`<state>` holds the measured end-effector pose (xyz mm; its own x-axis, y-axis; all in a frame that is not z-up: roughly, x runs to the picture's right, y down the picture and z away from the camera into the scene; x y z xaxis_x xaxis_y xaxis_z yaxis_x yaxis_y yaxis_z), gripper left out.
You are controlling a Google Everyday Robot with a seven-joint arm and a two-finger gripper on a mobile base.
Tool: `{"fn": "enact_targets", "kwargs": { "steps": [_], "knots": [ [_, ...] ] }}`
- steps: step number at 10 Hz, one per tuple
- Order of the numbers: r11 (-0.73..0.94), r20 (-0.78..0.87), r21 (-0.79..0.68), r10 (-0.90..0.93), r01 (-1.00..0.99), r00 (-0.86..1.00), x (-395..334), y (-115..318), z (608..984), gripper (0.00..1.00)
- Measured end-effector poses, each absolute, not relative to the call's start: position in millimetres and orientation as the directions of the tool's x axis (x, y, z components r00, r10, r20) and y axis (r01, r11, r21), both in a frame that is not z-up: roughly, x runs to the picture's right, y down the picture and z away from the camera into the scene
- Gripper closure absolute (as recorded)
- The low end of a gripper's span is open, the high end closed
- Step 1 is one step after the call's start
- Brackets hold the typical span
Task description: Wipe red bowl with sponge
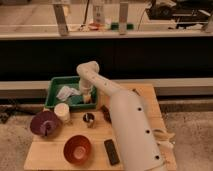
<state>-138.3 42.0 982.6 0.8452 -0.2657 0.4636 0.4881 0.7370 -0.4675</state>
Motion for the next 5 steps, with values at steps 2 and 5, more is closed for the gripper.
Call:
{"fn": "enact_targets", "kwargs": {
  "steps": [2, 5],
  "knots": [
    [0.765, 0.466, -0.424, -0.275, 0.485, 0.841, -128, 30, 965, 0.85],
    [0.804, 0.49, -0.315, -0.318, 0.504, 0.812, -120, -7, 904, 0.8]
  ]
}}
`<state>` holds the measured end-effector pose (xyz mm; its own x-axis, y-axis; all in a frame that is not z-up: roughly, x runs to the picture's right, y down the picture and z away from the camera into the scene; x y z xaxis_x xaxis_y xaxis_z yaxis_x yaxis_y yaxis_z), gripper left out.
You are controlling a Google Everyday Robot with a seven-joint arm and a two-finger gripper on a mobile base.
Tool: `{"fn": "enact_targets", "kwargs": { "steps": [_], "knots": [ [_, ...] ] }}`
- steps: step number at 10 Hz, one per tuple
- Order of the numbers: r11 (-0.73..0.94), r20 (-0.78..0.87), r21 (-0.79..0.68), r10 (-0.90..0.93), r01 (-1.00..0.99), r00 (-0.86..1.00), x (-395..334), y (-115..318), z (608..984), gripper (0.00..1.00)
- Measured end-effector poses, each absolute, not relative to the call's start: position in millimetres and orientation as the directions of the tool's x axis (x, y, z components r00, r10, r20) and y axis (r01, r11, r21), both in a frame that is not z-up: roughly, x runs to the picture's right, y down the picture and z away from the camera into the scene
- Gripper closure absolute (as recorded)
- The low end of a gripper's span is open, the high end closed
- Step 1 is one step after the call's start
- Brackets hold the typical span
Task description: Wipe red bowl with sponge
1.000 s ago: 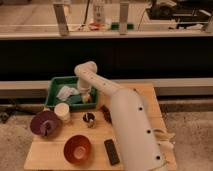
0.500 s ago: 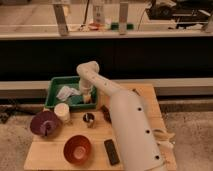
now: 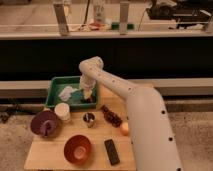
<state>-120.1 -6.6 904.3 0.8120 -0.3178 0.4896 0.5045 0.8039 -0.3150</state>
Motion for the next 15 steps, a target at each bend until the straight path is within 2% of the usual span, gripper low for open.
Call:
{"fn": "enact_targets", "kwargs": {
  "steps": [1, 4, 8, 10, 11, 12, 13, 15],
  "knots": [
    [0.809, 0.503, -0.282, -0.334, 0.516, 0.797, -118, -15, 888, 0.77],
    [0.782, 0.626, -0.171, -0.384, 0.6, 0.679, -118, -18, 846, 0.76],
    [0.718, 0.709, -0.166, -0.39, 0.677, 0.587, -128, 23, 812, 0.77],
    [0.67, 0.738, -0.174, -0.396, 0.721, 0.546, -132, 43, 799, 0.9],
    [0.644, 0.746, -0.173, -0.408, 0.745, 0.526, -132, 52, 793, 0.92],
    [0.626, 0.753, -0.171, -0.415, 0.761, 0.51, -132, 59, 791, 0.9],
    [0.593, 0.765, -0.165, -0.427, 0.788, 0.482, -133, 68, 786, 0.81],
    [0.567, 0.778, -0.138, -0.445, 0.812, 0.443, -135, 79, 781, 0.78]
  ]
}}
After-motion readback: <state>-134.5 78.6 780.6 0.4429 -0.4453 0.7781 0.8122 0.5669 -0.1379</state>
